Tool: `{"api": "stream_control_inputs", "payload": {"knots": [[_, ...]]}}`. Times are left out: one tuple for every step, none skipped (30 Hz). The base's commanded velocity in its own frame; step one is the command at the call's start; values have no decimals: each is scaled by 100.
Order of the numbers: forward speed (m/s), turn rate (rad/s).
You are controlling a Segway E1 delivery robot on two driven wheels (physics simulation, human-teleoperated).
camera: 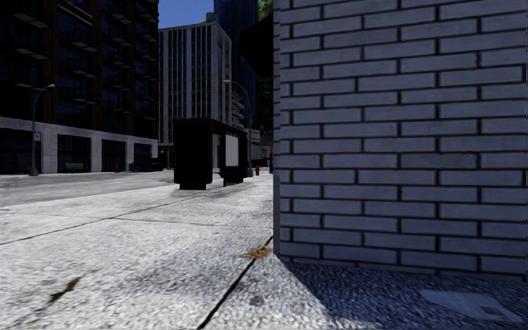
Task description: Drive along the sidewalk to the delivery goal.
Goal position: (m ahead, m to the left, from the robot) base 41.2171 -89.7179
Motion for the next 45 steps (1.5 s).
{"api": "stream_control_inputs", "payload": {"knots": [[137,86],[137,86],[137,86],[137,86],[137,86],[137,86],[137,86],[137,86],[137,86],[137,86],[137,86],[137,86],[137,86],[137,82],[137,65],[137,65],[137,61],[137,59],[137,46],[137,21],[137,8],[137,8],[137,4],[137,3],[137,1],[137,0],[137,0],[137,0],[137,0],[137,0],[137,0],[137,0],[137,0],[137,0],[137,0],[137,0],[137,0],[137,0],[137,-35],[137,-58],[138,-77],[138,-88],[138,-88],[138,-94],[138,-100]]}}
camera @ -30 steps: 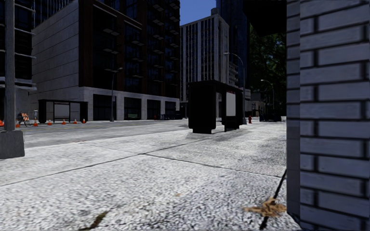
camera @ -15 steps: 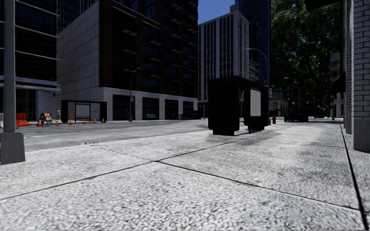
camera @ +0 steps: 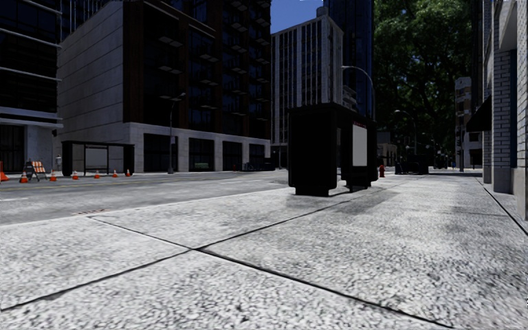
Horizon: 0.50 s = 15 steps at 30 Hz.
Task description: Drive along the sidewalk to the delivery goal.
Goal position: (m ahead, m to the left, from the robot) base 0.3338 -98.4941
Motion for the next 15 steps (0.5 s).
{"api": "stream_control_inputs", "payload": {"knots": [[138,-104],[138,-105],[138,-105],[138,-106],[138,-106],[139,-106],[140,-106],[140,-106],[143,-106],[146,-106],[148,-99],[149,-4],[149,-4],[150,0],[150,0]]}}
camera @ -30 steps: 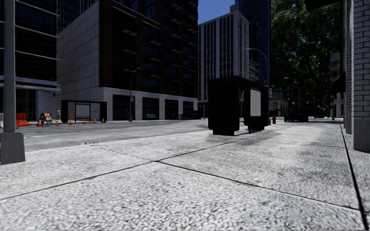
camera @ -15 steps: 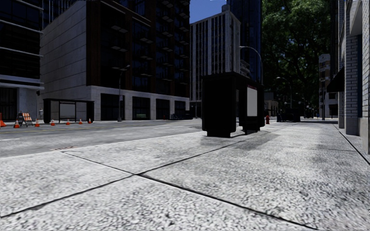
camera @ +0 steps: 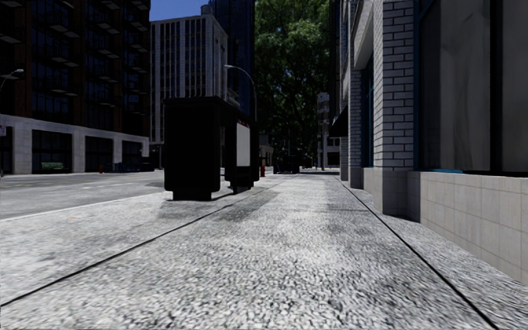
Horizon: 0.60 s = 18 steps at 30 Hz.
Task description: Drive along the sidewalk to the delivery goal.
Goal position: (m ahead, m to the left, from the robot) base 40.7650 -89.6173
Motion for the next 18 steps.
{"api": "stream_control_inputs", "payload": {"knots": [[150,0],[150,0],[150,0],[151,0],[151,0],[156,0],[160,0],[160,0],[166,0],[170,0],[172,0],[174,0],[174,0],[175,0],[175,0],[176,0],[176,0],[176,0]]}}
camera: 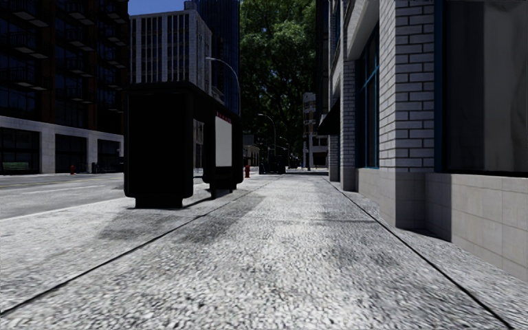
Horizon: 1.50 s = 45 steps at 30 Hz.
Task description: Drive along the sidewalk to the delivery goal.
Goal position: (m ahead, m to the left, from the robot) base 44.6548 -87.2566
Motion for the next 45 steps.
{"api": "stream_control_inputs", "payload": {"knots": [[176,-81],[176,-105],[176,-77],[176,0],[176,0],[176,0],[176,0],[176,0],[176,0],[176,0],[176,0],[176,0],[176,0],[176,0],[176,0],[176,0],[176,0],[176,-47],[176,-98],[176,-101],[176,-101],[176,-102],[176,-102],[176,-101],[176,-60],[176,-11],[176,-11],[176,0],[176,0],[176,0],[176,0],[176,0],[176,0],[176,0],[176,0],[176,0],[176,0],[176,0],[176,-120],[176,-120],[176,0],[176,0],[176,0],[176,0],[176,0]]}}
